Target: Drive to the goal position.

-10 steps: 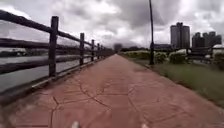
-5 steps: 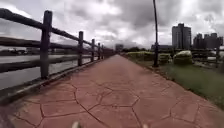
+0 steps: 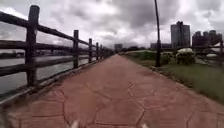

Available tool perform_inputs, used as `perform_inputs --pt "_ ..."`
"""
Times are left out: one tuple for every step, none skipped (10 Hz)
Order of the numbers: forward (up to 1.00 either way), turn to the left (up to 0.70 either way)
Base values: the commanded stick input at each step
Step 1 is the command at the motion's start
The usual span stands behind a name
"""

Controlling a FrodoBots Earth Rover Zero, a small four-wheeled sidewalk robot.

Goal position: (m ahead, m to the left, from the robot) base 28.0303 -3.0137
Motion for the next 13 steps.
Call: perform_inputs --pt "0.7 0.0" --pt "0.7 0.0" --pt "0.7 0.0" --pt "0.7 0.0" --pt "0.7 0.0" --pt "0.7 0.0" --pt "0.7 0.0" --pt "0.7 0.0" --pt "0.7 0.0" --pt "0.7 0.0" --pt "0.7 0.0" --pt "0.7 0.0" --pt "0.7 0.0"
